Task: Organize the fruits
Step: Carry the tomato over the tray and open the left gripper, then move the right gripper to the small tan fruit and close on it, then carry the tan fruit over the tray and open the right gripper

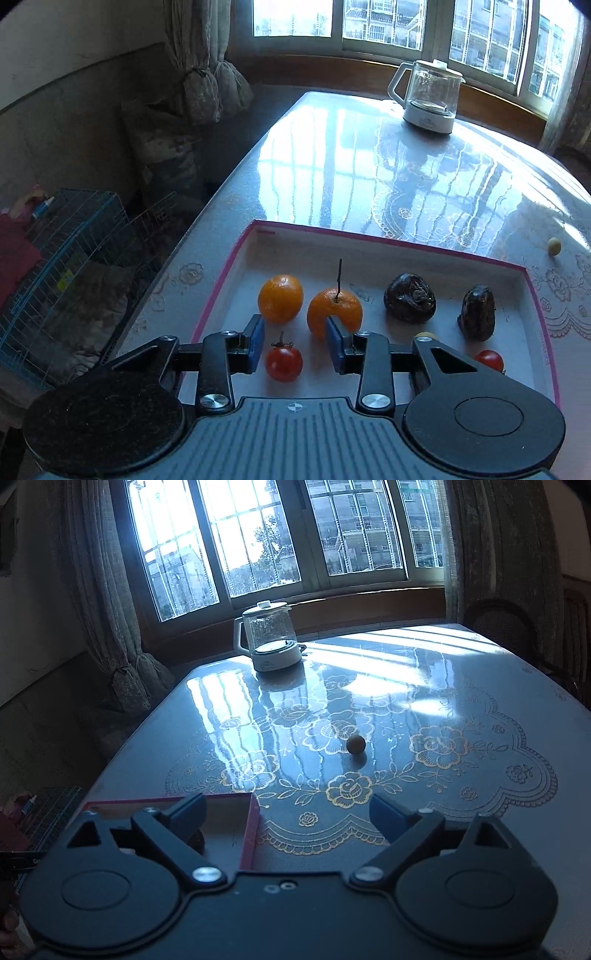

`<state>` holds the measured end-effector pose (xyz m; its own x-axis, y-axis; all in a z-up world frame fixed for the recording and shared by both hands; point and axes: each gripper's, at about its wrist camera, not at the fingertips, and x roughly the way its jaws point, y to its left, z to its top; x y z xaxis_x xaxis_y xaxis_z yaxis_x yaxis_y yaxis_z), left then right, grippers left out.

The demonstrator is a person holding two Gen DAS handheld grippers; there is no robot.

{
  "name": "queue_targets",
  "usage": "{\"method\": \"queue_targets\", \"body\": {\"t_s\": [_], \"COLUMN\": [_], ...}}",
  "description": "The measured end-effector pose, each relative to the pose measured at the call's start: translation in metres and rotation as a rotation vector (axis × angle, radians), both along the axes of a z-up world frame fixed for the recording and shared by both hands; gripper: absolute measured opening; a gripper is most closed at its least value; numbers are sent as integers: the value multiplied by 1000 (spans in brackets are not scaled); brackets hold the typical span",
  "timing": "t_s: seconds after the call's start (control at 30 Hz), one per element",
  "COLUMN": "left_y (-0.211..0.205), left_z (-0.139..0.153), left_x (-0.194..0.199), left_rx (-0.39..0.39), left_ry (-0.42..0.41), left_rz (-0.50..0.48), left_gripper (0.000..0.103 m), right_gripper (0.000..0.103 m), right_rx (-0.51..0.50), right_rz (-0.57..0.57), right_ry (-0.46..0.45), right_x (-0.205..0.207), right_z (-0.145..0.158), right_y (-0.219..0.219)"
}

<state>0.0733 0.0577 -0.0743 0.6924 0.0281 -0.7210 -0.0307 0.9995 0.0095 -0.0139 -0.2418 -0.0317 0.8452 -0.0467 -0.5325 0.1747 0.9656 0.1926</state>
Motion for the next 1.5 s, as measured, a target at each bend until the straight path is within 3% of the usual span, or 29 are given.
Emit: {"method": "queue_targets", "body": {"t_s": [0.03,0.1,0.23,0.33,0.53,0.77,0.87,1.2,1.5], "left_y": [1,4,10,15,24,34,33,31,45], "left_z": [4,12,23,23,21,15,12,12,14], "left_x": [-2,-10,-11,-10,-6,4,8,15,14], "left_rx": [2,12,-12,-14,-10,-40,-48,-62,-95], "left_ry": [-18,-71,-107,-104,-106,-92,-83,-80,-75], "left_rz": [10,24,23,34,77,132,141,139,162], "left_gripper": [68,75,76,77,80,81,82,82,82], "right_gripper": [95,94,86,81,73,50,33,25,24], "right_rx": [-23,-67,-120,-144,-150,-141,-143,-227,-149], "right_rz": [2,1,-24,-34,-34,-15,-26,-27,-46], "right_ry": [-7,-2,19,84,156,166,152,128,86], "right_x": [10,31,85,124,167,182,183,177,147], "right_z": [0,-1,-19,-45,-79,-93,-93,-95,-83], "right_y": [-2,-6,-22,-35,-55,-67,-67,-61,-57]}}
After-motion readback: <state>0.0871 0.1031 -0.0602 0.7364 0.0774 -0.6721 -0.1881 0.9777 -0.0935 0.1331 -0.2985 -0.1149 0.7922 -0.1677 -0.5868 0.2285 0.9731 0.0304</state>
